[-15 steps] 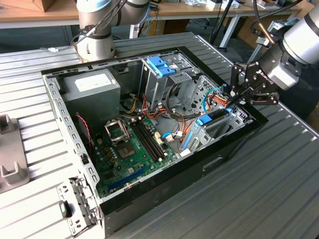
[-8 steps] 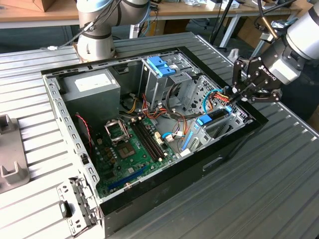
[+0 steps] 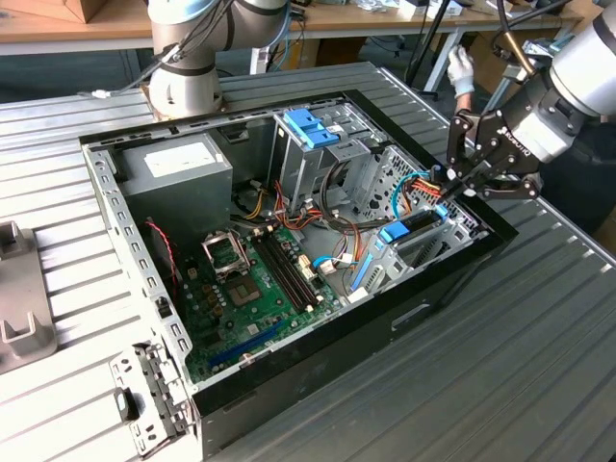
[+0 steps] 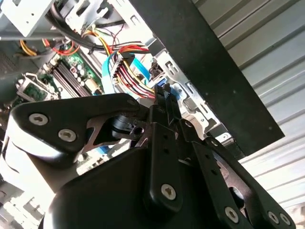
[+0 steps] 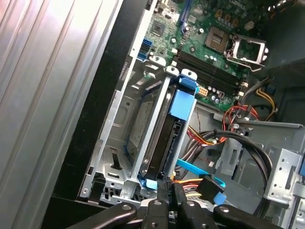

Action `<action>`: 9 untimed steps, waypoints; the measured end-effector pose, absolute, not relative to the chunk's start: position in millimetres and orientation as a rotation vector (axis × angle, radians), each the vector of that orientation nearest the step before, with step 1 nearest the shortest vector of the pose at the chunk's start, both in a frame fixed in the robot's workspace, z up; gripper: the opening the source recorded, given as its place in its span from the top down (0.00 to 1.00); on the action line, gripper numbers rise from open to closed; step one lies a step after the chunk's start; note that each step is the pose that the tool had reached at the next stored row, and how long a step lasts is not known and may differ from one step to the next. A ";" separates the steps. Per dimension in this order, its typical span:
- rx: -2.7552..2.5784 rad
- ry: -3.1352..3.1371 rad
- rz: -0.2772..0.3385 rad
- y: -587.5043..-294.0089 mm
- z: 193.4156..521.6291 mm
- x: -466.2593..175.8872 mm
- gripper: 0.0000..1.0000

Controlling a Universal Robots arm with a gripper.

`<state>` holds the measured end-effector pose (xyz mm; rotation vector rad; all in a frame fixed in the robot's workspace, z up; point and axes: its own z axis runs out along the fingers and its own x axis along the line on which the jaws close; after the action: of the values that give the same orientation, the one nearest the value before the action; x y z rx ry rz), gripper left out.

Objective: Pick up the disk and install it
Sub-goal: 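Insert the first disk wire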

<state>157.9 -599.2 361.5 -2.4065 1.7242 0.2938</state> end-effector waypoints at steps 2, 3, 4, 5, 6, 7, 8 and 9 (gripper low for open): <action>-2.373 1.765 0.289 -599.2 361.3 157.9 0.83; -2.359 1.781 0.287 -599.2 361.3 157.9 0.83; -2.341 1.803 0.284 -599.2 361.2 157.9 0.83; -2.326 1.820 0.282 -599.2 361.2 158.0 0.83; -2.297 1.853 0.278 -599.3 361.0 157.9 0.83; -2.271 1.881 0.275 -599.2 361.0 157.9 0.83; -2.251 1.903 0.272 -599.2 360.9 157.9 0.83; -2.223 1.932 0.268 -599.2 360.7 157.9 0.83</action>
<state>157.9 -599.2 360.7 -2.2229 1.9317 0.2680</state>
